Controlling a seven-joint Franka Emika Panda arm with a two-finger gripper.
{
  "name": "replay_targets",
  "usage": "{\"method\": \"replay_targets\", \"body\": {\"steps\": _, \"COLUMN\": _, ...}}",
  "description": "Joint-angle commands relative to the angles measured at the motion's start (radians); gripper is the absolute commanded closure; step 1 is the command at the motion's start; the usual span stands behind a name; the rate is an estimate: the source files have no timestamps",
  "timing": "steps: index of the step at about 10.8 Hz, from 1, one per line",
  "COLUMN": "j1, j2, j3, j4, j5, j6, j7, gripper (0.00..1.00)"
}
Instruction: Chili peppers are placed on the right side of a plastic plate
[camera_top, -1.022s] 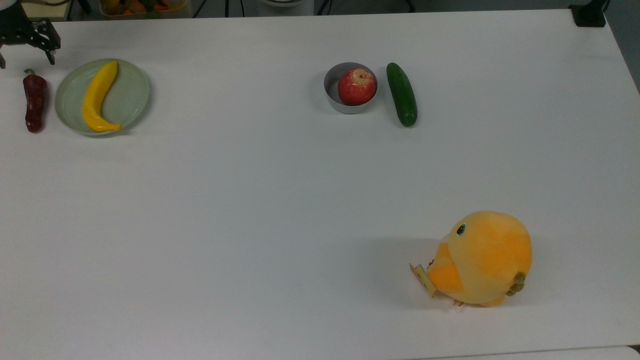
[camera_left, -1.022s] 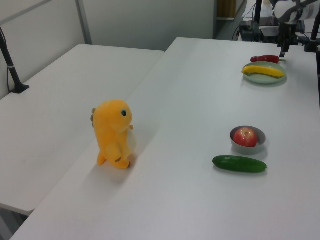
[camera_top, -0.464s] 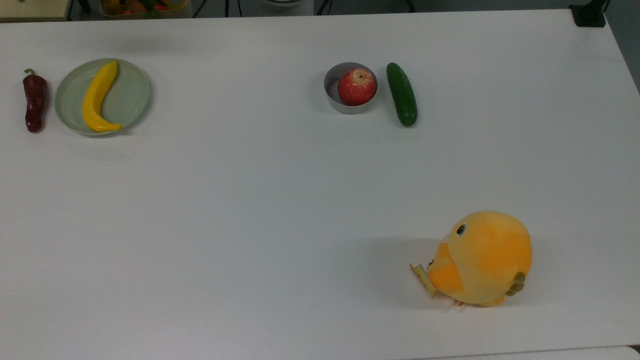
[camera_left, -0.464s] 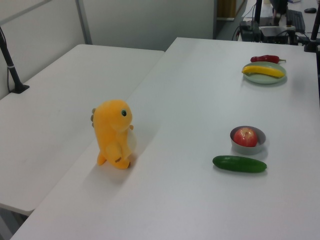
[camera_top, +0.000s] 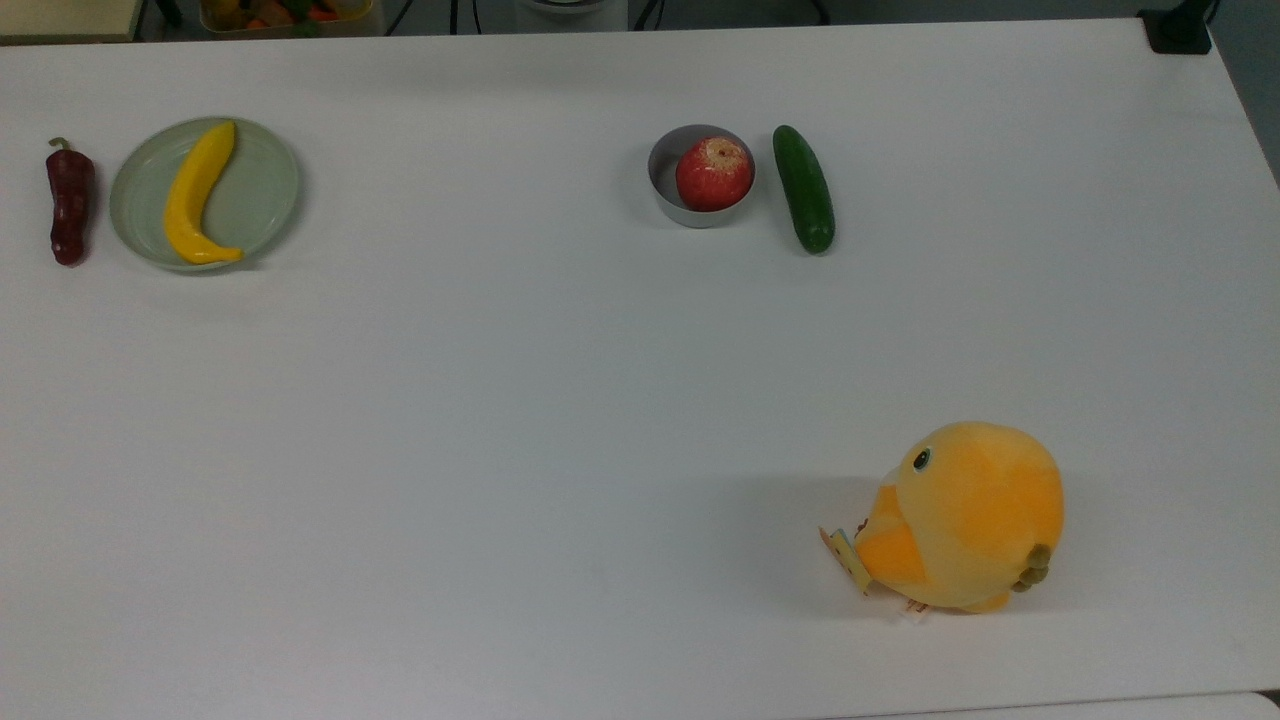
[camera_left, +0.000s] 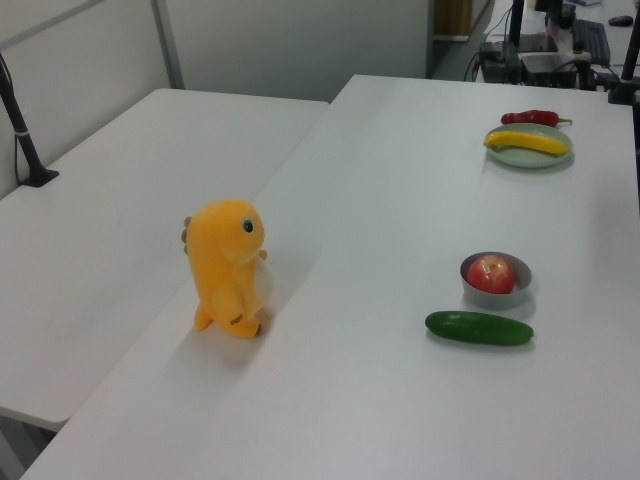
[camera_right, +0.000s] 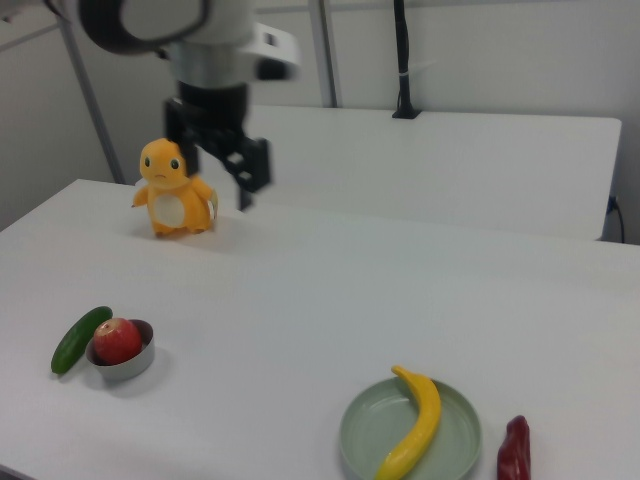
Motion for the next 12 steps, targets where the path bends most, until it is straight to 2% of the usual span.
{"method": "replay_targets", "body": {"steps": 1, "j1": 0.041, "j2": -0.009, "j3": 0.200, "j4": -0.009, "j5": -0.085, "j6": -0.004, "j7": 0.228, "gripper": 0.00}}
{"method": "replay_targets", "body": {"steps": 2, "j1": 0.061, "j2": -0.004, "j3": 0.246, "j4": -0.017, "j5": -0.122, "j6": -0.001, "j7": 0.246, "gripper": 0.00}}
{"method": "replay_targets", "body": {"steps": 4, "j1": 0.110, "j2": 0.009, "j3": 0.259, "j4": -0.043, "j5": -0.135, "j6": 0.055, "j7": 0.230, "gripper": 0.00}}
{"method": "replay_targets", "body": {"steps": 6, "j1": 0.127, "j2": 0.041, "j3": 0.251, "j4": -0.054, "j5": -0.164, "j6": 0.157, "j7": 0.191, "gripper": 0.00}}
{"method": "replay_targets", "body": {"steps": 8, "j1": 0.134, "j2": 0.065, "j3": 0.219, "j4": -0.065, "j5": -0.164, "j6": 0.233, "j7": 0.036, "gripper": 0.00}}
{"method": "replay_targets", "body": {"steps": 9, "j1": 0.147, "j2": 0.060, "j3": 0.193, "j4": -0.066, "j5": -0.161, "j6": 0.240, "j7": 0.031, "gripper": 0.00}}
{"method": "replay_targets", "body": {"steps": 12, "j1": 0.150, "j2": 0.060, "j3": 0.188, "j4": -0.066, "j5": -0.167, "j6": 0.238, "j7": 0.029, "gripper": 0.00}}
